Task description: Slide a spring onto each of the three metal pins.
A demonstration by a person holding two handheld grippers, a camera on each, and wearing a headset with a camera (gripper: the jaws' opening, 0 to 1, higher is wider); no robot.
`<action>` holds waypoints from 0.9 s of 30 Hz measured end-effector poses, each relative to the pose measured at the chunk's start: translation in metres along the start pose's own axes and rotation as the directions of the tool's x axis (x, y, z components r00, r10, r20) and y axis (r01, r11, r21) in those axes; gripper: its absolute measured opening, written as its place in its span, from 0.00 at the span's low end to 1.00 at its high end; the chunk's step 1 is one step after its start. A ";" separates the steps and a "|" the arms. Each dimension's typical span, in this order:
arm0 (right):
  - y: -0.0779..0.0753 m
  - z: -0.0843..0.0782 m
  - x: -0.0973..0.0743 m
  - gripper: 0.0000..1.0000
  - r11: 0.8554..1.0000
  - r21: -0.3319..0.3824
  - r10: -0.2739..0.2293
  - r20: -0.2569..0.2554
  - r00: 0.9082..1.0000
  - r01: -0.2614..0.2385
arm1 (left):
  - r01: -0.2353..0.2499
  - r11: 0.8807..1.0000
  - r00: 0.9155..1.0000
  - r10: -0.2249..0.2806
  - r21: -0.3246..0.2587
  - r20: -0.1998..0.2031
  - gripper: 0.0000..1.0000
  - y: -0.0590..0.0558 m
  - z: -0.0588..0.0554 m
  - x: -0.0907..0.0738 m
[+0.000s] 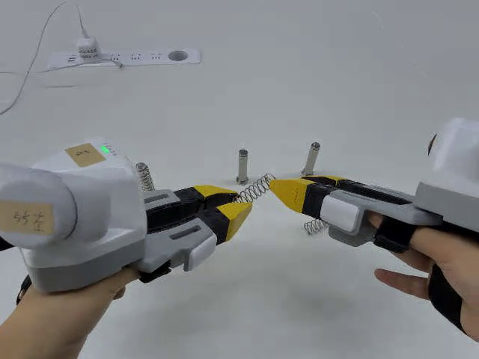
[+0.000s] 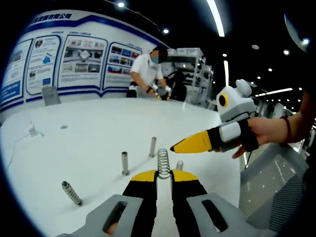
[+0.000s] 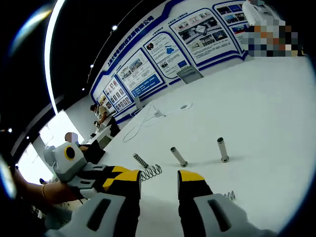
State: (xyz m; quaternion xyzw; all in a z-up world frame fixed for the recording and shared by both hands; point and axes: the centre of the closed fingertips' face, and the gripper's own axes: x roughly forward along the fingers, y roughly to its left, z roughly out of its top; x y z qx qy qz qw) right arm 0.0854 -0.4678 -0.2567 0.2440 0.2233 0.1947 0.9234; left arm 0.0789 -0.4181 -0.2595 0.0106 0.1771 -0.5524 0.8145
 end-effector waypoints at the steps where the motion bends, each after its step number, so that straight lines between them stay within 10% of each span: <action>1: 0.001 0.001 0.001 0.29 1.000 0.016 0.006 0.006 1.000 -0.006 | 0.003 1.000 1.000 -0.003 -0.003 0.010 0.09 -0.001 0.002 -0.001; 27: 0.019 0.011 0.007 0.15 0.950 0.284 0.107 0.088 0.990 -0.128 | 0.052 0.998 0.994 -0.047 -0.046 0.102 0.10 -0.009 0.016 -0.001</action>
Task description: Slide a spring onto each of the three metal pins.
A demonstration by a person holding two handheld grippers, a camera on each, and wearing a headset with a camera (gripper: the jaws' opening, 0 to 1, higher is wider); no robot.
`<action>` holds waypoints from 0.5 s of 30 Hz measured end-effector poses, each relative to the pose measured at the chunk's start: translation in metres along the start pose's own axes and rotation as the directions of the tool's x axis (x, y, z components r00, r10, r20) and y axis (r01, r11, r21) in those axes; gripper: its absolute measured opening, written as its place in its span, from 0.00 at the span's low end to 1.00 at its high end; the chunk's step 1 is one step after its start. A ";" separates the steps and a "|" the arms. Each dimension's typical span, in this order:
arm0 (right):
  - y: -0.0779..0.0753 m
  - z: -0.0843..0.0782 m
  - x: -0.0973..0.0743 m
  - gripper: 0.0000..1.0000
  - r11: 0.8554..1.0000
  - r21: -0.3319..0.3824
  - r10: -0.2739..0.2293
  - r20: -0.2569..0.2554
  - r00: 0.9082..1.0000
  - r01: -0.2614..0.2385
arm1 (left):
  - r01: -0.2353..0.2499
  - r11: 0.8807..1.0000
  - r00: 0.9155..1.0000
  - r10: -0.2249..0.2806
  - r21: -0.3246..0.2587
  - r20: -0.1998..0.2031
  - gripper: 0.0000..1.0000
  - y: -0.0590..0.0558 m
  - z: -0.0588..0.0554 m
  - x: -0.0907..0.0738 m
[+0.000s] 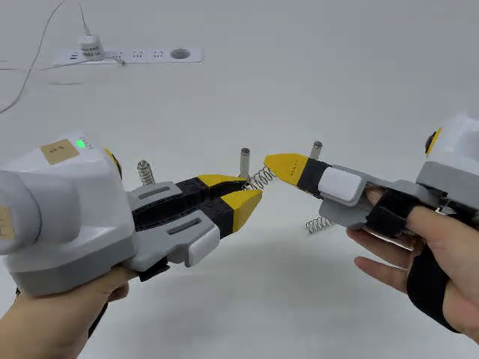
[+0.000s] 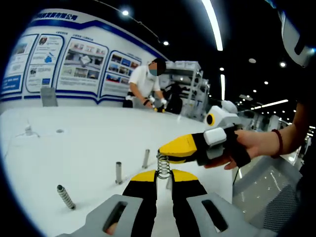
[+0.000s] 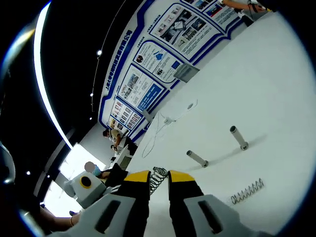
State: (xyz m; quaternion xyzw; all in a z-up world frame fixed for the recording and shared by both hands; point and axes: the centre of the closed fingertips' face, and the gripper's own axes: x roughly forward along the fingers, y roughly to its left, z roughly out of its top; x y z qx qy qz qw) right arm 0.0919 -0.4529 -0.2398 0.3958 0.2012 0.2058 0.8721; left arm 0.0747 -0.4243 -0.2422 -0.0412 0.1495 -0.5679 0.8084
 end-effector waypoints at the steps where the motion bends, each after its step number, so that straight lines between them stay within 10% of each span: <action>1: 0.000 0.000 0.000 0.15 1.000 0.002 0.002 0.000 1.000 -0.002 | 0.000 1.000 1.000 0.000 0.000 -0.001 0.10 0.000 0.000 0.000; 15: 0.010 -0.002 0.004 0.11 0.974 -0.224 0.019 -0.052 0.998 -0.030 | -0.015 1.000 0.998 0.014 -0.007 -0.056 0.09 0.001 -0.012 0.001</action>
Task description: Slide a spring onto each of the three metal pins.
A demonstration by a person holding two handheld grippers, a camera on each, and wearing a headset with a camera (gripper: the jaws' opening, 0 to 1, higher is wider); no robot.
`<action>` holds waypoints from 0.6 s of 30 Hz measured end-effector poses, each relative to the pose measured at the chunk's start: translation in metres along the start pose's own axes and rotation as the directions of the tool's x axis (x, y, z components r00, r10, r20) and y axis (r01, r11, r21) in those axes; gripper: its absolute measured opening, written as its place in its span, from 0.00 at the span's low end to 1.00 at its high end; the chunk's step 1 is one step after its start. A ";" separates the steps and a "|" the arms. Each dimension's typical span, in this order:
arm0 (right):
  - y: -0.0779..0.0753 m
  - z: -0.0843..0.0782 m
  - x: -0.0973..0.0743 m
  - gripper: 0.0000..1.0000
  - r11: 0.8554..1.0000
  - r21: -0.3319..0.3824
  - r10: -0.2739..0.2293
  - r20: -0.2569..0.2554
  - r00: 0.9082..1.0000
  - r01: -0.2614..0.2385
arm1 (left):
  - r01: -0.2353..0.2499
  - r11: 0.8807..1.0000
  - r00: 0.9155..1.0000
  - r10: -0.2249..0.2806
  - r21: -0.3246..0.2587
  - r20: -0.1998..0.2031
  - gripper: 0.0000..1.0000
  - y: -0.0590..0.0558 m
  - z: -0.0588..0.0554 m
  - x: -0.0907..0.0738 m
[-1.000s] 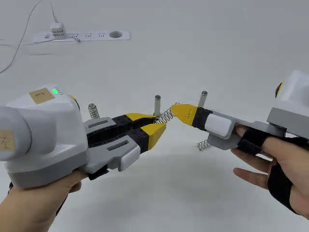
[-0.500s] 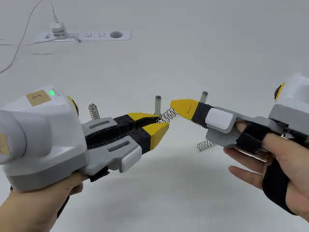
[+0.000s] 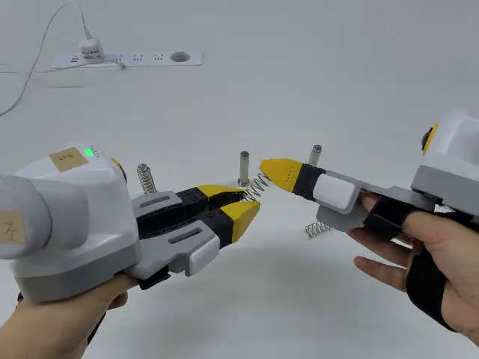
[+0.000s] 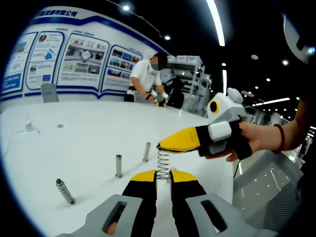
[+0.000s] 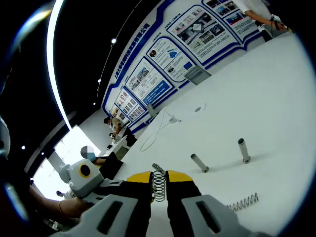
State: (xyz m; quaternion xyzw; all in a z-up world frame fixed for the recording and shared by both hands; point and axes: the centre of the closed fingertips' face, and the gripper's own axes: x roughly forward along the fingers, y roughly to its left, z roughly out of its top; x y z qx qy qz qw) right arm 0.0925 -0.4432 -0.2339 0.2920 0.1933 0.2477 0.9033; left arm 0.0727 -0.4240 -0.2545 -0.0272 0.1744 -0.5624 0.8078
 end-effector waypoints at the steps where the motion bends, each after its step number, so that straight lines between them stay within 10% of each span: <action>1: -0.004 -0.003 -0.001 0.11 0.999 -0.029 -0.021 -0.018 1.000 0.021 | 0.001 1.000 1.000 -0.001 0.000 0.004 0.04 0.000 0.001 0.000; 18: -0.001 0.000 0.004 0.11 0.988 -0.151 -0.022 -0.030 0.999 0.017 | -0.032 0.999 0.999 0.033 0.038 -0.036 0.22 0.006 -0.008 0.002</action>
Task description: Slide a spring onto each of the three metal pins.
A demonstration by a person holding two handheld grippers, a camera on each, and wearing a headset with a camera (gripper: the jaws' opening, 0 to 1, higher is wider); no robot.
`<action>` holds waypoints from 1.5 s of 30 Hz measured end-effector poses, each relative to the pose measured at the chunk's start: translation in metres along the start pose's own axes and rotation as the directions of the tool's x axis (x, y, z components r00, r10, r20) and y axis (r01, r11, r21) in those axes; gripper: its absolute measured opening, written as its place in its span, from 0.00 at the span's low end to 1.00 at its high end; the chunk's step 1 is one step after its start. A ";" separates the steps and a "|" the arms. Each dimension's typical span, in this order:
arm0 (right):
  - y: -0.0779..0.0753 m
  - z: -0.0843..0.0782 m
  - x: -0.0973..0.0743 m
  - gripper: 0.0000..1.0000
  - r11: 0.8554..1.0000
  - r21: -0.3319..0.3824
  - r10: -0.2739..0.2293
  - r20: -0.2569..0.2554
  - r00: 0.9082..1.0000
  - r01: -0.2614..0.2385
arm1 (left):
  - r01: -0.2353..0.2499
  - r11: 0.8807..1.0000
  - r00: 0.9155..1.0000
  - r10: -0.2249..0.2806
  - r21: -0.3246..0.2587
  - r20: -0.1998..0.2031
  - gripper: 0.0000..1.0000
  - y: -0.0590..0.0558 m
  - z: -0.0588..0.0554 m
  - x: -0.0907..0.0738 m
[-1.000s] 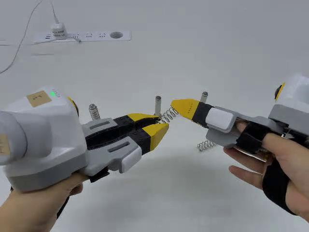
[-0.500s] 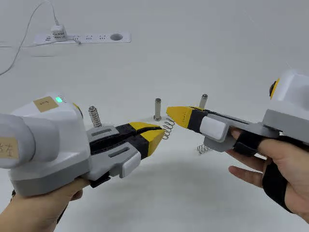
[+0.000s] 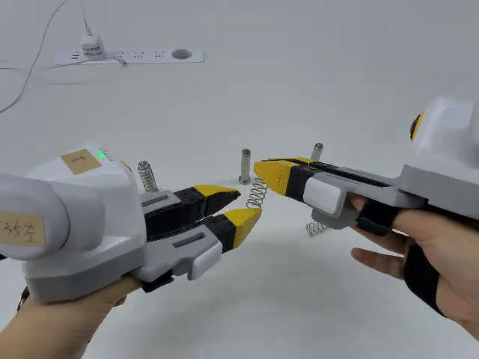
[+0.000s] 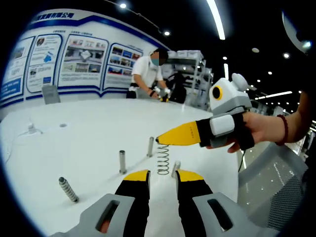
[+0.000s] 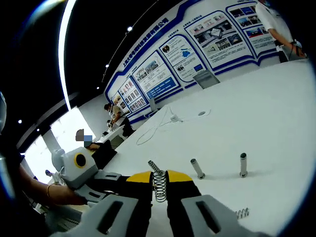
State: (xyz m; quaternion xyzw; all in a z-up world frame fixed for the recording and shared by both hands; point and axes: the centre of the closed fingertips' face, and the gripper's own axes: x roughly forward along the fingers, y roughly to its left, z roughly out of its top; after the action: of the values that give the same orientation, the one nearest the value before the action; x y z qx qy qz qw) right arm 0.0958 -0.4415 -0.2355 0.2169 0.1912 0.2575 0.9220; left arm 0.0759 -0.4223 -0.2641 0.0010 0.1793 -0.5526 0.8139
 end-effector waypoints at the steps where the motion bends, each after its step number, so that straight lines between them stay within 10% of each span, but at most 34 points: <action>1: 0.001 0.001 0.001 0.11 1.000 -0.014 0.000 0.000 1.000 0.000 | -0.004 1.000 1.000 0.004 0.003 -0.004 0.23 0.001 -0.001 0.000; 18: -0.010 0.035 0.025 0.11 0.982 -0.184 -0.028 0.066 0.997 0.040 | -0.034 0.998 0.998 0.036 0.053 -0.046 0.39 0.004 -0.009 -0.004; 45: -0.037 0.032 0.062 0.11 0.932 -0.352 -0.069 0.042 0.997 0.080 | -0.035 0.999 0.997 0.038 0.041 -0.064 0.55 0.008 -0.019 -0.004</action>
State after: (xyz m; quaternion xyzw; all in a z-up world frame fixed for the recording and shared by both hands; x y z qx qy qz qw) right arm 0.1748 -0.4451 -0.2427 0.0439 0.1363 0.2494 0.9578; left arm 0.0759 -0.4122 -0.2823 0.0383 0.1944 -0.5408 0.8175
